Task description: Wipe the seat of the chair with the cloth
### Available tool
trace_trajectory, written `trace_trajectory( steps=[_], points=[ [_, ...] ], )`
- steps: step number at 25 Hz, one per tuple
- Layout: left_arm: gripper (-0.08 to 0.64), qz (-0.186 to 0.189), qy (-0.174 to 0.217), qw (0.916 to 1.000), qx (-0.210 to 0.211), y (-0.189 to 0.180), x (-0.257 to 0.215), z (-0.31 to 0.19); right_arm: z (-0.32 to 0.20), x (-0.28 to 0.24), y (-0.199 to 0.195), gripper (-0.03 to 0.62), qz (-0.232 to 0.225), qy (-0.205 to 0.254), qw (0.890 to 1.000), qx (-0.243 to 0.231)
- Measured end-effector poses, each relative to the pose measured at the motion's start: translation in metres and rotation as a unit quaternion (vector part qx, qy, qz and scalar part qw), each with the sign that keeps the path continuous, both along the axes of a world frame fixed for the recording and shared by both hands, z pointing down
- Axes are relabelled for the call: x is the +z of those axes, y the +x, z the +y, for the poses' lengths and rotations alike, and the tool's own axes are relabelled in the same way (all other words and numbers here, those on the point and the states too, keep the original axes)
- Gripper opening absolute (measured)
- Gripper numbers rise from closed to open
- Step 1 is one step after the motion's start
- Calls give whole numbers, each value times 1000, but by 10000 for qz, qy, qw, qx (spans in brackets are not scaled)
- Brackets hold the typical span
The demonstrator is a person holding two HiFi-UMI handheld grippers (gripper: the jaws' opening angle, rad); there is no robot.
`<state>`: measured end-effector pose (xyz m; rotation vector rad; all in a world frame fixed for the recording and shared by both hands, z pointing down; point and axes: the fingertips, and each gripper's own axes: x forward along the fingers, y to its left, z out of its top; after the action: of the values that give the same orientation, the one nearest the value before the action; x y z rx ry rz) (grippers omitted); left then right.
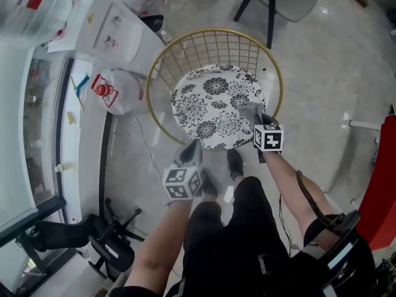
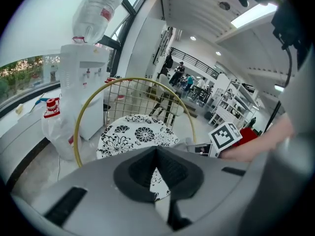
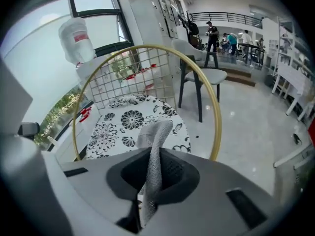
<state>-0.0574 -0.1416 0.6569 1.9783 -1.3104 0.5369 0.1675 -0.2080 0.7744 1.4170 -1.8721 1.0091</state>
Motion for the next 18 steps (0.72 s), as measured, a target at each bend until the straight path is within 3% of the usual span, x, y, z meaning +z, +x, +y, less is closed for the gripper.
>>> trace_trajectory(
  steps=[4, 10, 15, 18],
  points=[
    [6, 6, 144, 9995, -267, -7, -17, -6, 2, -25, -55, 26, -519, 148, 9969, -577],
    [7, 12, 140, 9982, -586, -33, -14, 3, -7, -39, -158, 26, -1303, 270, 9810, -1415],
    [6, -49, -30, 9965, -836, -63, 6, 12, -23, -25, -232, 26, -1777, 177, 9685, -1733],
    [8, -12, -88, 9953, -960, -76, 13, 16, -35, -5, -261, 26, -1784, 122, 9660, -1866]
  ],
)
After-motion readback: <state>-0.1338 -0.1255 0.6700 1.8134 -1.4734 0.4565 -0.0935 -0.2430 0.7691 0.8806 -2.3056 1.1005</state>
